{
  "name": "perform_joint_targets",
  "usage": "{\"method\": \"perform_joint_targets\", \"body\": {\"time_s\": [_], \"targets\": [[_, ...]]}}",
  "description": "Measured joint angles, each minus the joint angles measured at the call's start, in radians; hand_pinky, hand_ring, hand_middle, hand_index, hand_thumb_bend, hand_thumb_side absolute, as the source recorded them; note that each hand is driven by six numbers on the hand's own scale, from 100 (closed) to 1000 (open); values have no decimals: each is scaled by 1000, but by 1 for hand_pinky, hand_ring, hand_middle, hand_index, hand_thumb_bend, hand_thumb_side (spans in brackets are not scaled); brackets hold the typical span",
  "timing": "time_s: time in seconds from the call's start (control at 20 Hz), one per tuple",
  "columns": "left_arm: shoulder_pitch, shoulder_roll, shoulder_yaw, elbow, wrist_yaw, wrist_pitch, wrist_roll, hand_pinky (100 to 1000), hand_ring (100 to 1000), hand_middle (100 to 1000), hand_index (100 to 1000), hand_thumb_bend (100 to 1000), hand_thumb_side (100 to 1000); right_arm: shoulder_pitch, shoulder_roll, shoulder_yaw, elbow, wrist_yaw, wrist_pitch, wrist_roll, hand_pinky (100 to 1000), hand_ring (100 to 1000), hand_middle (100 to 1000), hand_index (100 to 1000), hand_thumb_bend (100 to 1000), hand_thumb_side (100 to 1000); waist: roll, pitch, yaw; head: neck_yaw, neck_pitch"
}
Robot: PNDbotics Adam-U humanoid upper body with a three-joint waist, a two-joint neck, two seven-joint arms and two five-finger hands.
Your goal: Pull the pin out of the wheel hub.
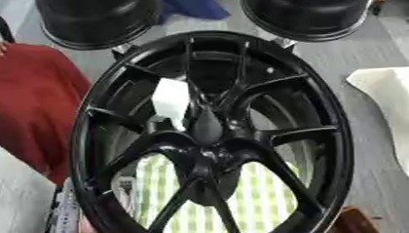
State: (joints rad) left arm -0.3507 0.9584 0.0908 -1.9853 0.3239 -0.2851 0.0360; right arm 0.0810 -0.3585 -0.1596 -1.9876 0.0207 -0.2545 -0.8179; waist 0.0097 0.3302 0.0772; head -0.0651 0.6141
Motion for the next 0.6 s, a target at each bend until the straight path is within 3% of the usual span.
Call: {"method": "perform_joint_targets", "body": {"time_s": [0.3, 0.6], "targets": [[-122, 128, -54, -1, -45, 16, -252, 894, 757, 751, 863, 100, 468, 10, -9, 6, 0, 4, 1, 1, 538, 616, 557, 566, 249, 308, 9, -6, -5, -13, 26], [-252, 187, -127, -6, -119, 44, -520, 887, 784, 767, 867, 100, 456, 17, -9, 12, 0, 10, 5, 5, 536, 615, 555, 565, 250, 308, 10, -6, -15, -19, 35]]}}
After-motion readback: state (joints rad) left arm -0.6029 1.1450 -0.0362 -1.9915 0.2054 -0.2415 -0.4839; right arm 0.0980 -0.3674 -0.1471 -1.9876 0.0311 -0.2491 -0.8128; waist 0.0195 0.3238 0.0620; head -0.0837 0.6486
